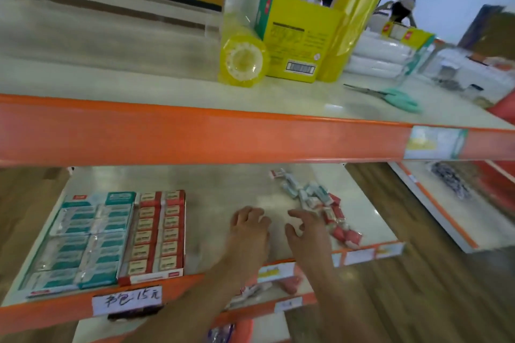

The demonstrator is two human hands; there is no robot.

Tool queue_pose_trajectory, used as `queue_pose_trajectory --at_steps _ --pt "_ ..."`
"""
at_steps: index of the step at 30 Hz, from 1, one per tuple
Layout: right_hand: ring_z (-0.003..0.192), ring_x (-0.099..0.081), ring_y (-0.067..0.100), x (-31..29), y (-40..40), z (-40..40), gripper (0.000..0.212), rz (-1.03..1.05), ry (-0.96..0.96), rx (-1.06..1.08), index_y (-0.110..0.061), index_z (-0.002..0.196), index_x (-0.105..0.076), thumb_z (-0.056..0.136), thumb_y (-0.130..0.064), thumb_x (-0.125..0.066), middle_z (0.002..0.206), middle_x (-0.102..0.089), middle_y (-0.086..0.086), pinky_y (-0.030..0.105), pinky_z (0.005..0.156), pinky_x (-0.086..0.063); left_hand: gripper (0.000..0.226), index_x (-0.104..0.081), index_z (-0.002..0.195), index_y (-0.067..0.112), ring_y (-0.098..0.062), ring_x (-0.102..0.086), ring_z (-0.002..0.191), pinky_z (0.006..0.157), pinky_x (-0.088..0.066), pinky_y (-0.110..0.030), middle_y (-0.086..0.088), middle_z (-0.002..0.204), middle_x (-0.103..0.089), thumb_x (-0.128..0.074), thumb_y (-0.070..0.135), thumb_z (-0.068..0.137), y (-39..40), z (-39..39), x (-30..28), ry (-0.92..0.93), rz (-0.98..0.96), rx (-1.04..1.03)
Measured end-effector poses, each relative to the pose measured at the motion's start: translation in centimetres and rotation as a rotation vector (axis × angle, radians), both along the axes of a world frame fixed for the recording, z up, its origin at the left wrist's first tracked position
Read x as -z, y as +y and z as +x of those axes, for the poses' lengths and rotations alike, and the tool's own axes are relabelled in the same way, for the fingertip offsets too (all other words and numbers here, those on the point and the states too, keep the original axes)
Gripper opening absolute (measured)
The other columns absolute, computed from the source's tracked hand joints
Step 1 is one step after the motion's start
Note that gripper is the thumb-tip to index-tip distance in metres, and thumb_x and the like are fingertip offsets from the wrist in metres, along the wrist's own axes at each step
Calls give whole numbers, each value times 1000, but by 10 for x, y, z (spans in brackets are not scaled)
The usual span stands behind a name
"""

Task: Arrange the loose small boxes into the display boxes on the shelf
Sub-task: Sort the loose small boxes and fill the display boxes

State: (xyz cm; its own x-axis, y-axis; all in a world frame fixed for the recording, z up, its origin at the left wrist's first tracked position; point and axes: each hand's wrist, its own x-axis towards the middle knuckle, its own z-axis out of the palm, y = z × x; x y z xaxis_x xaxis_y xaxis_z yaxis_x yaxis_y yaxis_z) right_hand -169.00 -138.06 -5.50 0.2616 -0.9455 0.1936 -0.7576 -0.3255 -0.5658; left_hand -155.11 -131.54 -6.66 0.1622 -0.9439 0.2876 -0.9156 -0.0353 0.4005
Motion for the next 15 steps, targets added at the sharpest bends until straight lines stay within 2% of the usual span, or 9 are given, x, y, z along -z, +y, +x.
queue_pose_trajectory --at_steps 2,5,7,9,10,13,15 --pt "103 -61 16 -4 -4 -15 31 20 31 62 -25 113 -68 83 -17 -65 116 -67 -5 31 86 -51 38 -68 109 16 -29 -58 110 96 -46 -41 -5 113 -66 -64 15 71 -8 -19 0 37 3 83" --pt "114 -55 22 -7 -8 -39 34 35 77 181 -21 117 -68 84 -15 -64 124 -63 1 36 98 -46 40 -56 127 23 -27 -47 125 105 -36 -39 0 131 -56 -52 21 87 -19 -43 -1 49 14 203" --pt "118 -51 24 -8 -10 -52 39 53 112 213 -15 123 -64 84 -16 -65 127 -58 5 36 101 -42 35 -61 121 28 -24 -50 122 104 -39 -37 6 129 -58 -55 25 86 -22 -53 0 5 -10 268" --pt "118 -48 23 -8 -11 -57 38 68 177 181 -13 125 -61 87 -16 -60 128 -56 5 33 99 -39 30 -68 107 31 -22 -59 111 96 -46 -35 11 117 -65 -63 30 77 -23 -60 0 -31 -51 276" --pt "118 -46 23 -7 -11 -58 39 60 223 167 -13 126 -59 87 -15 -57 128 -56 4 31 99 -38 28 -69 106 31 -22 -58 111 97 -45 -36 12 117 -65 -61 31 78 -23 -61 1 -15 -43 270" --pt "116 -45 23 -6 -8 -55 44 50 236 179 -13 129 -57 85 -8 -54 130 -53 5 30 98 -37 30 -64 112 30 -18 -41 125 103 -29 -36 14 127 -56 -42 33 92 -26 -56 6 27 -5 238" --pt "117 -45 22 -5 -5 -51 41 34 211 178 -13 127 -60 87 -9 -55 132 -53 4 31 98 -38 27 -64 108 29 -16 -41 122 99 -29 -33 15 123 -57 -42 35 92 -26 -47 7 32 -25 211"
